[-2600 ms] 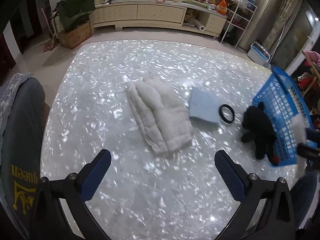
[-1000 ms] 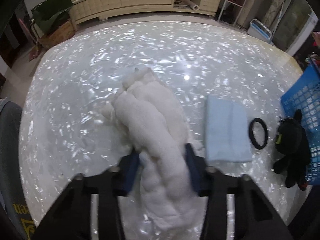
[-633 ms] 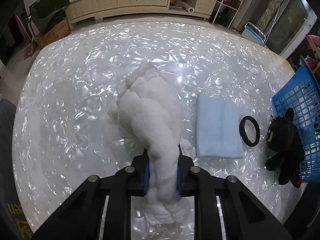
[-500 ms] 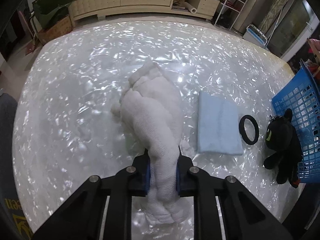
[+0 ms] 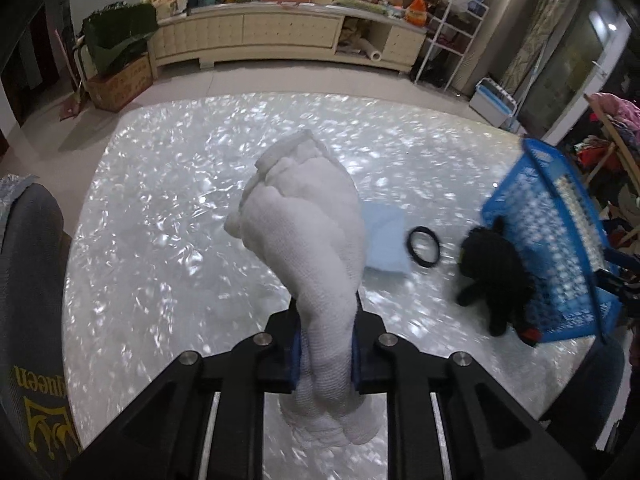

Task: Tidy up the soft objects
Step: 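Open the right gripper and withdraw it from the basket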

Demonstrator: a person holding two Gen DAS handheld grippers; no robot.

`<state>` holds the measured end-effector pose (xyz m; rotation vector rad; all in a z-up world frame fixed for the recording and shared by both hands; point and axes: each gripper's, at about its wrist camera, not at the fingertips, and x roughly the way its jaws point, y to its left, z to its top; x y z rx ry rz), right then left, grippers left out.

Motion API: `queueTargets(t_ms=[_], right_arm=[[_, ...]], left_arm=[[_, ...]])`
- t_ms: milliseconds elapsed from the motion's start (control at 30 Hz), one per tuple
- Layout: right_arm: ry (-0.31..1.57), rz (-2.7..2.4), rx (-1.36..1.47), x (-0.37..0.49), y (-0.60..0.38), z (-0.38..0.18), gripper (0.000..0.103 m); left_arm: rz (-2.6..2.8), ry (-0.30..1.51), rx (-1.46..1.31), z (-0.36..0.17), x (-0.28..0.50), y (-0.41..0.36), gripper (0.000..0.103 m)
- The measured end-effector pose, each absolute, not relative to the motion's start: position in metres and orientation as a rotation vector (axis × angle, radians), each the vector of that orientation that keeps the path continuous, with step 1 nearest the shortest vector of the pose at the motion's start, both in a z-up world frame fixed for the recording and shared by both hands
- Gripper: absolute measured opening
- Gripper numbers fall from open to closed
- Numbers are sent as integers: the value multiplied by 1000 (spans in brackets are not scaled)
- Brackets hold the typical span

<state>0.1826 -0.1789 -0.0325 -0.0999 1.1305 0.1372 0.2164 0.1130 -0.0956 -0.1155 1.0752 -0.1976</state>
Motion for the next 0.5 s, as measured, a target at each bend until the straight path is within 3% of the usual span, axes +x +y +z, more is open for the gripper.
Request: queueTargets(t_ms=[500], right_arm=[[1002, 146, -96, 134, -199, 5, 103]], left_arm=[[-324, 940, -53, -3, 139, 36, 17]])
